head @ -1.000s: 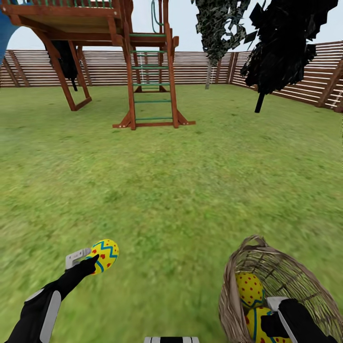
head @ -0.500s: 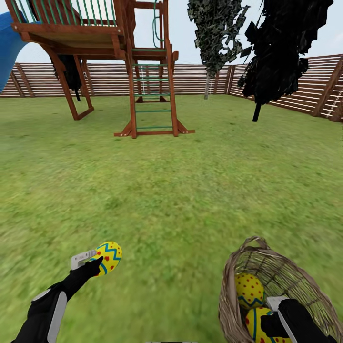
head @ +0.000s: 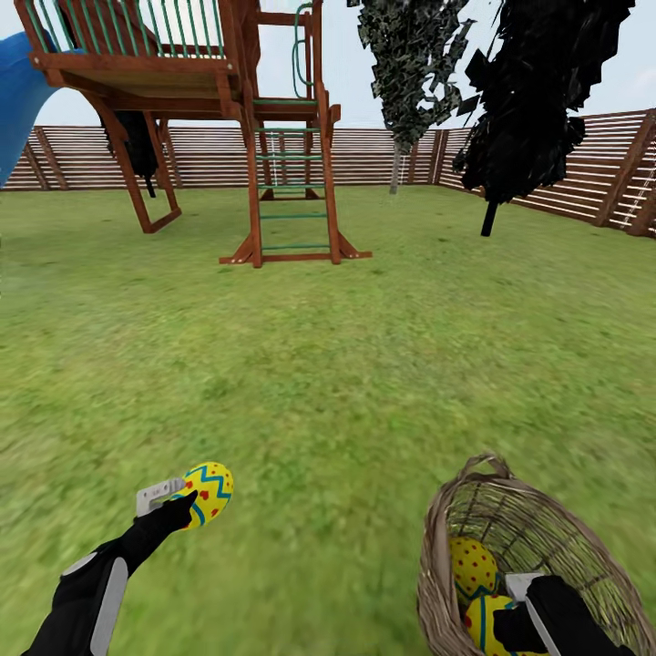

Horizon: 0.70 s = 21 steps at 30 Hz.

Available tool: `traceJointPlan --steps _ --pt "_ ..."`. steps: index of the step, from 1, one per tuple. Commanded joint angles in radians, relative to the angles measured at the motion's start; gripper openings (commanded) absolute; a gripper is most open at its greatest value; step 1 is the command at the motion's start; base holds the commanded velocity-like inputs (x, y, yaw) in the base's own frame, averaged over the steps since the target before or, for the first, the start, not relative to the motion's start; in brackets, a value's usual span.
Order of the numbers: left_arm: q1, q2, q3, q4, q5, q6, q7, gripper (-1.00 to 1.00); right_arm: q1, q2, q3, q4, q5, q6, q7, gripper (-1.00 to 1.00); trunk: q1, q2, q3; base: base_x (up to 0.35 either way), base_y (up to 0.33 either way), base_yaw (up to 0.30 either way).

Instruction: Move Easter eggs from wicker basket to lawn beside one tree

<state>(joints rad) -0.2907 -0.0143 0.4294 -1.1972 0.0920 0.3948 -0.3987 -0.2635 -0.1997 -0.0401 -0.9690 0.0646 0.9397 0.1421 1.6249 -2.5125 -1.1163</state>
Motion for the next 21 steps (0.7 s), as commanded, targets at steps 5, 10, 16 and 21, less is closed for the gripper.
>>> traceJointPlan --steps 5,10,16,21 --pt "-0.001 -0.001 0.003 -0.001 0.009 0.012 -0.003 -1.00 0.000 0.000 -0.003 0.004 0.008 0.004 0.008 -1.00 -0.002 0.001 0.019 0.000 0.000 0.000" --pt "-0.001 -0.001 0.003 -0.001 0.009 0.012 -0.003 -1.00 0.000 0.000 -0.003 0.004 0.008 0.004 0.008 -1.00 -0.005 0.002 0.038 0.000 0.000 0.000" --pt "-0.001 0.001 0.005 -0.005 0.008 0.009 -0.003 -1.00 0.000 -0.001 -0.003 0.004 0.007 0.004 0.008 -1.00 -0.007 0.003 0.061 0.000 0.000 0.000" --pt "0.009 0.004 0.011 -0.060 0.003 0.005 -0.005 -1.00 0.000 -0.001 -0.004 0.003 0.006 0.004 0.010 -1.00 -0.010 0.005 0.080 0.000 0.000 0.000"
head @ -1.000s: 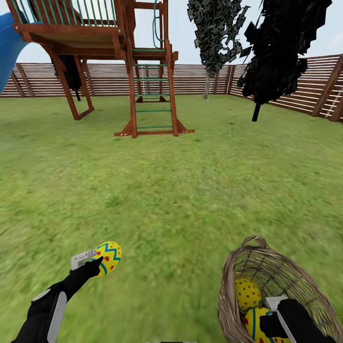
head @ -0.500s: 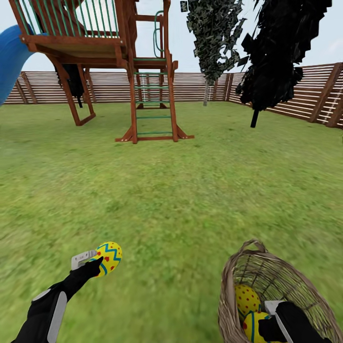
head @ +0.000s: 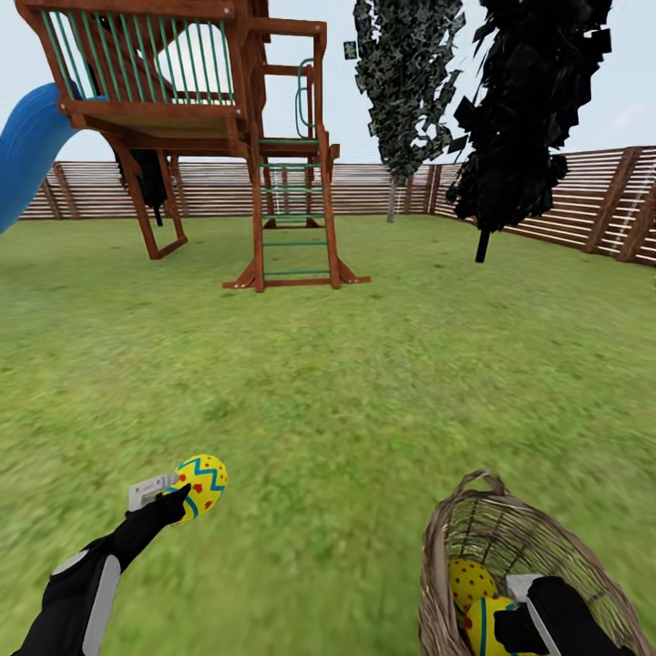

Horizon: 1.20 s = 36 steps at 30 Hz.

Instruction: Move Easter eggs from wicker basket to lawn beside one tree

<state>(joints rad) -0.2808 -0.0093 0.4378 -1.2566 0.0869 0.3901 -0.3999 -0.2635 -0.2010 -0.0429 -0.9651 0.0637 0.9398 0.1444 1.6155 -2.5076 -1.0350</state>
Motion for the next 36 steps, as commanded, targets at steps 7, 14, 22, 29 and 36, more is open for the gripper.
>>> traceJointPlan --steps 7,14,22,29,36 --pt "0.165 -0.002 0.006 -0.003 -0.047 0.017 0.000 -1.00 0.000 0.016 0.010 0.001 0.007 0.006 0.007 -1.00 -0.003 0.001 0.026 0.000 0.000 0.000" --pt "0.172 0.001 0.008 -0.028 -0.169 0.298 0.006 -1.00 0.000 0.028 0.020 -0.002 0.007 0.007 0.006 -1.00 -0.006 0.003 0.053 0.000 0.000 0.000" --pt "0.172 -0.002 -0.004 -0.027 -0.197 0.306 0.006 -1.00 0.000 0.021 0.015 -0.008 0.007 0.007 0.006 -1.00 -0.010 0.005 0.084 0.000 0.000 0.000" --pt "0.172 -0.002 -0.058 -0.021 -0.219 0.370 0.006 -1.00 0.000 0.013 0.010 -0.012 0.007 0.009 0.006 -1.00 -0.013 0.006 0.111 -0.031 -0.011 0.000" --pt "0.172 -0.003 -0.056 0.022 -0.213 0.363 0.006 -1.00 0.000 0.012 0.008 -0.014 0.007 0.010 0.006 -1.00 -0.023 0.022 0.137 -0.110 -0.004 0.000"
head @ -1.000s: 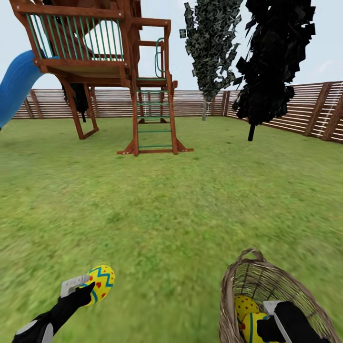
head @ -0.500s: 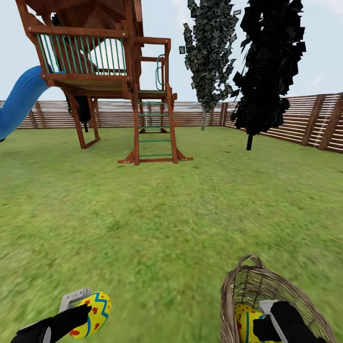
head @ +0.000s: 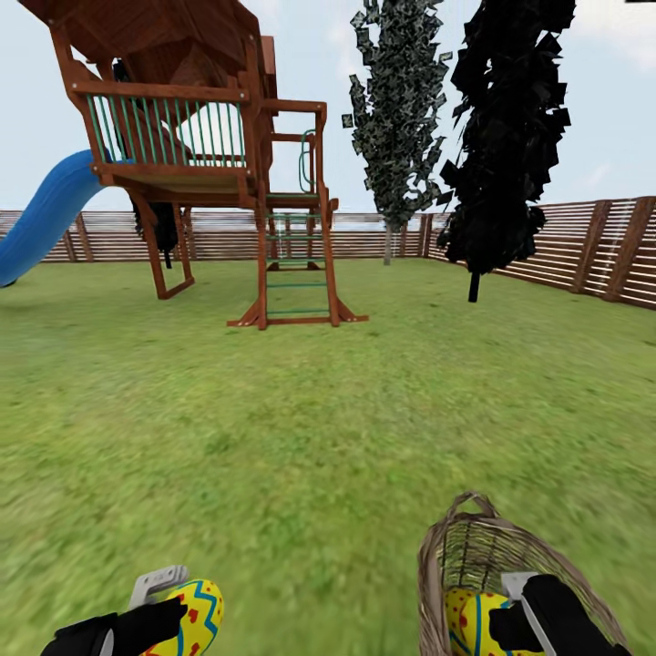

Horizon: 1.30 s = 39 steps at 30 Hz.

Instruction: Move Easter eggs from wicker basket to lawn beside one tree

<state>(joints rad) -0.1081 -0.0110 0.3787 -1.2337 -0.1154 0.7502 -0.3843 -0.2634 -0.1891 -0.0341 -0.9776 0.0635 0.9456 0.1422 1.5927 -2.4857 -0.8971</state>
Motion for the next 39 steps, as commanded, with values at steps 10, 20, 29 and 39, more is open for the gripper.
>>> traceJointPlan --steps 10,20,29,39 --pt "-0.001 -0.003 0.000 -0.001 -0.013 0.005 -0.010 -1.00 0.000 0.000 0.000 0.000 0.007 0.003 0.008 -1.00 -0.039 0.070 0.030 0.000 0.000 0.000" --pt "-0.001 -0.006 -0.001 -0.001 -0.012 0.002 -0.010 -1.00 0.000 0.000 -0.001 -0.001 0.007 0.005 0.008 -1.00 -0.077 0.140 0.062 0.000 0.000 0.000" --pt "-0.001 -0.006 -0.001 -0.001 -0.014 0.002 -0.008 -1.00 0.000 0.000 0.000 0.000 0.005 0.005 0.008 -1.00 -0.112 0.203 0.090 -0.010 0.000 0.000" --pt "-0.001 -0.007 -0.001 0.025 -0.012 0.000 -0.005 -1.00 0.000 0.000 -0.001 0.000 0.005 0.005 0.008 -1.00 -0.150 0.273 0.121 -0.041 0.000 0.000"
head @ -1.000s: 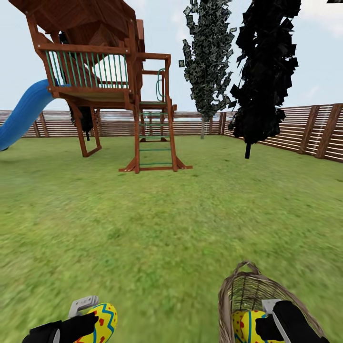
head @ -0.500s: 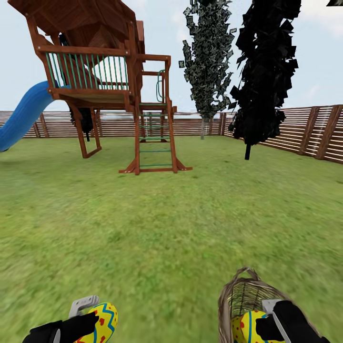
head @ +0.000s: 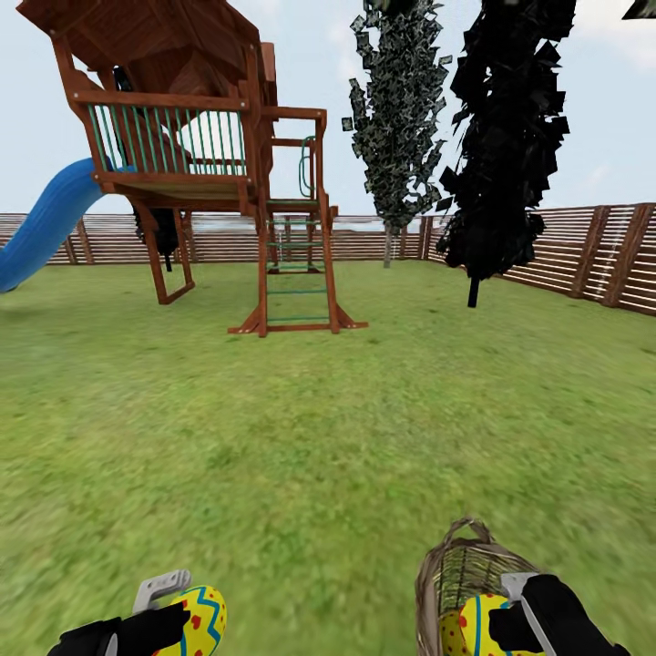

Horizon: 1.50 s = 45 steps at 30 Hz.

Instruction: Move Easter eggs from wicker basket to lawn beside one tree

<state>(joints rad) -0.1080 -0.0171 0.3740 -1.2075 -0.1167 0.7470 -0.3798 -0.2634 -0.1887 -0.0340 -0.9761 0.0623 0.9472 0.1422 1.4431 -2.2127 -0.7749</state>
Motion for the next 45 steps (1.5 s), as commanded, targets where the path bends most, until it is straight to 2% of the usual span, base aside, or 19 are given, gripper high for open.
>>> traceJointPlan --steps 1,12,15,25,30,34,43,45 --pt "-0.001 -0.001 0.003 -0.001 -0.012 0.003 -0.010 -1.00 0.000 0.000 -0.001 -0.001 0.007 0.004 0.008 -1.00 -0.004 0.007 0.002 0.000 0.000 0.000" --pt "-0.001 -0.015 -0.002 0.001 -0.013 0.000 -0.010 -1.00 0.000 0.000 0.001 -0.001 0.008 0.004 0.008 -1.00 -0.046 0.084 0.037 -0.079 -0.205 0.000" --pt "-0.001 -0.015 0.000 0.002 -0.011 0.000 -0.008 -1.00 0.000 0.001 0.002 -0.001 0.008 0.004 0.008 -1.00 -0.058 0.105 0.046 -0.041 -0.022 0.000" --pt "-0.001 -0.022 -0.001 0.003 -0.012 0.000 -0.008 -1.00 0.000 0.001 0.002 -0.002 0.008 0.005 0.008 -1.00 -0.096 0.175 0.077 -0.332 0.000 0.000" --pt "-0.001 -0.024 -0.001 0.002 -0.010 -0.001 -0.011 -1.00 0.000 0.001 0.002 -0.002 0.008 0.005 0.008 -1.00 -0.115 0.210 0.093 -0.035 -0.005 0.000" --pt "-0.001 -0.042 -0.001 0.003 -0.015 -0.001 -0.008 -1.00 0.000 0.002 0.002 -0.002 0.008 0.005 0.008 -1.00 -0.131 0.238 0.106 0.000 -0.241 0.000" --pt "-0.001 -0.044 0.000 0.003 -0.012 -0.001 -0.008 -1.00 0.000 0.005 0.003 0.000 0.009 0.005 0.008 -1.00 -0.165 0.301 0.134 -0.057 -0.033 0.000" --pt "-0.001 -0.044 -0.001 0.028 -0.012 -0.002 -0.008 -1.00 0.000 0.005 0.003 -0.001 0.009 0.005 0.008 -1.00 -0.173 0.315 0.140 -0.336 0.000 0.000"
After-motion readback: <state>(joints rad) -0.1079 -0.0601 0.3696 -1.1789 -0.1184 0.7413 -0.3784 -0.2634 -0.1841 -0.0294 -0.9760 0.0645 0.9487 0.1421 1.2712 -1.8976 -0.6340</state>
